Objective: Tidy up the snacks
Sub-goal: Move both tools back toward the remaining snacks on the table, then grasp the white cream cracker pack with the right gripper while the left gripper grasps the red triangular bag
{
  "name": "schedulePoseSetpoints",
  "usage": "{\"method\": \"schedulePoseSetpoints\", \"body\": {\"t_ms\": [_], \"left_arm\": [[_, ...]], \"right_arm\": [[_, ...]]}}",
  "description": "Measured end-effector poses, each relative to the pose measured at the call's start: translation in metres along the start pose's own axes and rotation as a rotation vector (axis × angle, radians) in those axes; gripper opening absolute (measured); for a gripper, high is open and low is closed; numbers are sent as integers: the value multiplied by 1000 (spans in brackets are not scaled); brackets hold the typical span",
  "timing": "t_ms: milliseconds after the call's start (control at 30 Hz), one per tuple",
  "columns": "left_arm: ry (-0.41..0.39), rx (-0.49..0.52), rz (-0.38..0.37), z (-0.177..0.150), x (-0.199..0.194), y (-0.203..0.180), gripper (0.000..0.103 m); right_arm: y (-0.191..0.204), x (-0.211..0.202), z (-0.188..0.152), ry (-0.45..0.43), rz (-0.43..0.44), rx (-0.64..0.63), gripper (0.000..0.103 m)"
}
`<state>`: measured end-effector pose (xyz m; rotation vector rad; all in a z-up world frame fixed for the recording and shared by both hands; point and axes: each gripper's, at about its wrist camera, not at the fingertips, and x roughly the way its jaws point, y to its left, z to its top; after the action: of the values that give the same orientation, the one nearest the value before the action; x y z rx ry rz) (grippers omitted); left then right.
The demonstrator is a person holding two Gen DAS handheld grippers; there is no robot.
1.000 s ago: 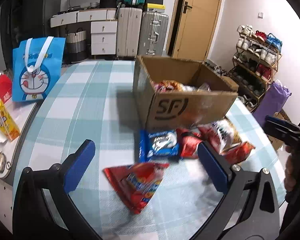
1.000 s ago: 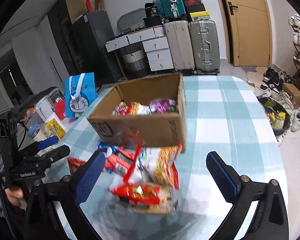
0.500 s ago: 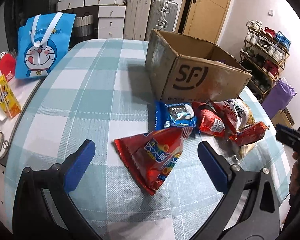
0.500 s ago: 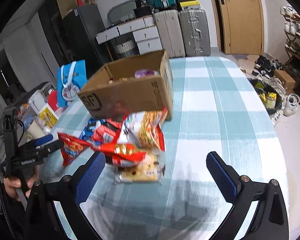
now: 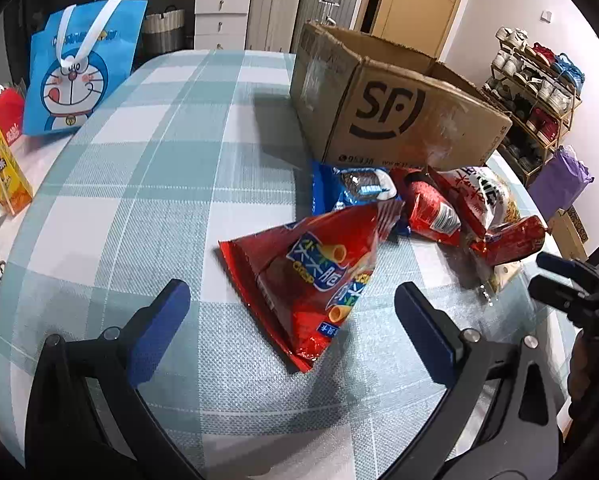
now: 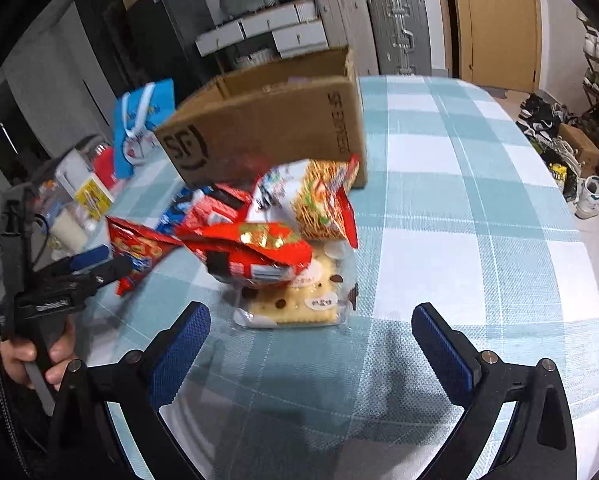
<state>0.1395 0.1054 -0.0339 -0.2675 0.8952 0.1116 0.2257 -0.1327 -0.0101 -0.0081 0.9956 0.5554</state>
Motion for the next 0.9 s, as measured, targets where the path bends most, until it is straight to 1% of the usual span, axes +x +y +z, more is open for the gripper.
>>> {"method": "schedulePoseSetpoints", "body": {"t_ms": [67, 133, 300, 433, 633, 700, 767, 800, 900], "left_arm": [[4, -1, 2, -1, 2, 1, 102], [8, 0, 6, -2, 5, 1, 102], [12, -7, 7, -1, 8, 3, 102], [0, -7, 35, 0, 9, 3, 102], [3, 4, 39, 0, 12, 2, 102], [8, -1, 35, 1, 13, 2, 102], [13, -4, 34, 0, 14, 3, 102], [14, -4, 34, 0, 15, 3, 102], [13, -2, 33, 0, 15, 3, 102]], "right_arm": [[1, 8, -1, 31, 22, 3, 102], [4, 11, -2, 37, 47, -5, 102], [12, 22, -2, 53, 25, -35, 102], [19, 29, -1, 56, -1, -69, 102], [24, 36, 3, 55, -3, -88, 102], [25, 38, 3, 53, -25, -107, 102], [27, 40, 4, 53, -42, -123, 98], [27, 41, 4, 55, -45, -125, 93], [27, 43, 5, 53, -74, -132, 87]]}}
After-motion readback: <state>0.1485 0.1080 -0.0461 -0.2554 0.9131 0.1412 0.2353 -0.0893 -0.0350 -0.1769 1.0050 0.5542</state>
